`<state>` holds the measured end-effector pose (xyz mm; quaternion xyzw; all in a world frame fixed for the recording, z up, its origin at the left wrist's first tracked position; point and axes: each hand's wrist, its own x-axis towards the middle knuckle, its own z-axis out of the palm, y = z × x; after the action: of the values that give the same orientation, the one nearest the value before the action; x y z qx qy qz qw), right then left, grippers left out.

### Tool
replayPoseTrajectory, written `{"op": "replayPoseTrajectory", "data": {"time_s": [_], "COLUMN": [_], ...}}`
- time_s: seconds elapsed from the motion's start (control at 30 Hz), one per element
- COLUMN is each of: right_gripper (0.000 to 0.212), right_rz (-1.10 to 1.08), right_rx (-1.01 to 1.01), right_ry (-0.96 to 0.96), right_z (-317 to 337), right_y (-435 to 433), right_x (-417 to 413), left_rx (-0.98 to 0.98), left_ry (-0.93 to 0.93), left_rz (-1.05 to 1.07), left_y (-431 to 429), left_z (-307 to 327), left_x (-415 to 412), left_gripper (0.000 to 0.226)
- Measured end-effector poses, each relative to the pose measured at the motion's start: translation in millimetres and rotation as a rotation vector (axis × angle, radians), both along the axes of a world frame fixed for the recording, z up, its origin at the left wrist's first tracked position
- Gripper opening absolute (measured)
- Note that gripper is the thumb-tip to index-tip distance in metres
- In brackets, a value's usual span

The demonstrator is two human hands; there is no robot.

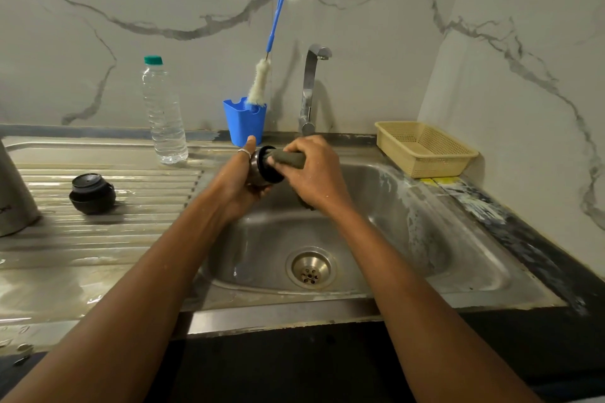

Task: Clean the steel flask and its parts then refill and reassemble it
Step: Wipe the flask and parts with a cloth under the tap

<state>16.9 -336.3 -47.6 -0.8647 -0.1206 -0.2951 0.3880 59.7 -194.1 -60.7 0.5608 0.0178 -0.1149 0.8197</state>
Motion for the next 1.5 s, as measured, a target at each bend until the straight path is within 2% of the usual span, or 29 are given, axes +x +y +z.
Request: {"op": "replayPoseTrajectory", "data": {"time_s": [0.1,0.23,0.37,0.47,0.53,0.77,0.9,1.03,1.1,1.17,1.27,1.37,1.43,1.5], "right_gripper": [0.026,0.035,0.024,0.040,0.038,0.012,0.014,0.039,0.043,0.038,0.023,0.018,0.031,0.053], "right_rz": [0.137,0.213,0.159,0.098,0.061,-0.108,-0.040,0.114,0.066,0.006,-0.034,-0.060,-0.037,0.000], "right_rx": [-0.142,-0.318,-0.308,-0.255,-0.206,-0.402,-0.360,-0.317,-0.215,-0.132,-0.294,-0.458,-0.482,-0.501], "right_ry": [0.128,0.346,0.203,0.072,-0.050,-0.297,-0.249,-0.086,-0.082,-0.136,-0.210,-0.201,-0.123,-0.020], "right_z": [-10,-7,-2,2,3,-9,-9,-10,-6,-2,-4,-8,-8,-10], "right_y": [12,15,12,6,5,19,10,10,11,10,12,14,13,15], "right_x": [-3,-14,-17,-16,-18,-11,-5,-9,-11,-12,-12,-14,-14,-15], "left_rx": [-0.061,-0.085,-0.089,-0.081,-0.061,-0.023,0.009,-0.026,-0.050,-0.074,-0.046,-0.011,-0.028,-0.054], "left_ry": [-0.028,-0.012,-0.045,-0.031,-0.013,-0.136,-0.213,-0.215,-0.189,-0.161,-0.158,-0.177,-0.187,-0.206], "left_rz": [-0.087,-0.075,-0.010,0.074,0.072,-0.045,-0.086,-0.011,0.028,0.045,-0.010,-0.012,0.025,0.042], "left_y": [1,10,11,14,16,3,9,12,11,11,12,12,13,14], "left_z": [1,0,2,3,2,3,3,7,9,10,8,7,8,8], "left_x": [0,5,6,8,8,1,0,-1,-3,-4,-5,-4,-3,-2], "left_gripper": [0.050,0.058,0.064,0.067,0.072,0.050,0.043,0.051,0.050,0.048,0.046,0.045,0.050,0.049]}}
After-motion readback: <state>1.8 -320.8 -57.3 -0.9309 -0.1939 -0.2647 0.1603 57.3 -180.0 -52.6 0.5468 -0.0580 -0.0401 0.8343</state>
